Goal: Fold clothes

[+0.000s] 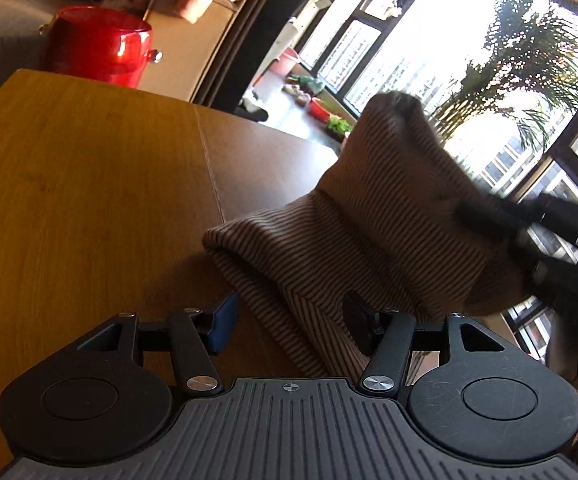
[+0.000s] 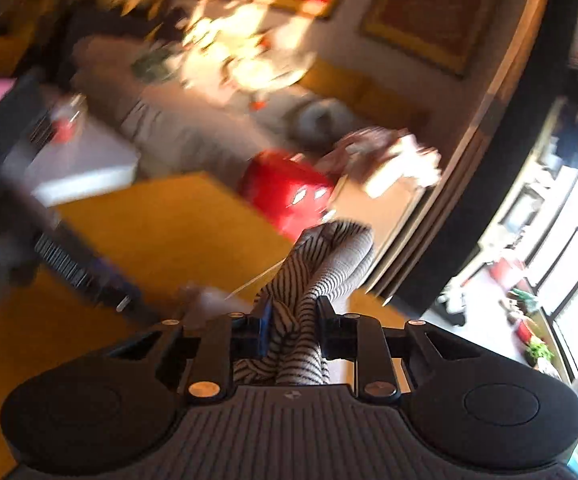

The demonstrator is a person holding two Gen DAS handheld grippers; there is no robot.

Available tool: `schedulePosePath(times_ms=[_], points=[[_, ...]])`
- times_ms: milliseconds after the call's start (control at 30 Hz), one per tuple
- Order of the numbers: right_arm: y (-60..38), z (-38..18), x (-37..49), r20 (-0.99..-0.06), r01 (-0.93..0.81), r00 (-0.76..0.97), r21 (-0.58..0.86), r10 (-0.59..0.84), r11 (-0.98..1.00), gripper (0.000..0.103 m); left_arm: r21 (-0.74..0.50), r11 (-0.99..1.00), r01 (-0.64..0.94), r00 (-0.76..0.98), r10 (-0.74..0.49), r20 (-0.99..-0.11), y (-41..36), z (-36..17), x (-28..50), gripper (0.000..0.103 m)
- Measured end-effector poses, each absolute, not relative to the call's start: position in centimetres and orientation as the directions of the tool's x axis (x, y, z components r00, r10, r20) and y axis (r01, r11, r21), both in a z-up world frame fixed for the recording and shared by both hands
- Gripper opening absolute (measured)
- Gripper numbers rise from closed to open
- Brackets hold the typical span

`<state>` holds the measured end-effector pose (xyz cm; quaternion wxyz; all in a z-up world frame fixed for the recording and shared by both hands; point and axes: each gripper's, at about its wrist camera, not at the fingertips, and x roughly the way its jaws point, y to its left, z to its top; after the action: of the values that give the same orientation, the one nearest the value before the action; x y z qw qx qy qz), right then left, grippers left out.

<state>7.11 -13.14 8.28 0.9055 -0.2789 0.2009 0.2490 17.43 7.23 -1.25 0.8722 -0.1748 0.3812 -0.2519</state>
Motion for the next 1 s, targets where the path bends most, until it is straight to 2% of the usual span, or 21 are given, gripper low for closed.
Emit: schedulePosePath(times_ms=[133, 167, 267, 400, 633, 1000], points=[[-10.2, 3.6, 5.0, -0.587, -0.654, 0.729, -0.445, 0.352, 0.612, 0.023, -0.496, 0.815, 0.299, 0.583, -0.567, -0.582, 7.3, -1.4, 17.4, 0.062], [-9.5, 2.7, 4.5, -0.585, -0.655, 0.733, -0.469, 0.348, 0.592, 0.028, -0.496, 0.816, 0.297, 0.583, -0.566, -0.583, 7.3, -1.4, 17.4, 0.062], [-8.3, 1.5, 3.7, -0.559, -0.637, 0.759, -0.529, 0.335, 0.561, 0.032, -0.495, 0.819, 0.291, 0.583, -0.562, -0.587, 7.4, -1.5, 17.4, 0.062], [-8.3, 1.4, 3.7, -0.56, -0.634, 0.758, -0.514, 0.335, 0.578, 0.032, -0.496, 0.819, 0.288, 0.58, -0.562, -0.59, 7.4, -1.7, 17.3, 0.063], [-8.6, 1.2, 2.6, -0.55, -0.623, 0.767, -0.517, 0.33, 0.587, 0.039, -0.505, 0.809, 0.301, 0.564, -0.578, -0.59, 7.0, -2.0, 17.1, 0.064], [-8.3, 0.9, 3.5, -0.544, -0.621, 0.768, -0.507, 0.337, 0.598, 0.046, -0.503, 0.807, 0.311, 0.557, -0.583, -0.591, 6.5, -2.3, 16.8, 0.057]])
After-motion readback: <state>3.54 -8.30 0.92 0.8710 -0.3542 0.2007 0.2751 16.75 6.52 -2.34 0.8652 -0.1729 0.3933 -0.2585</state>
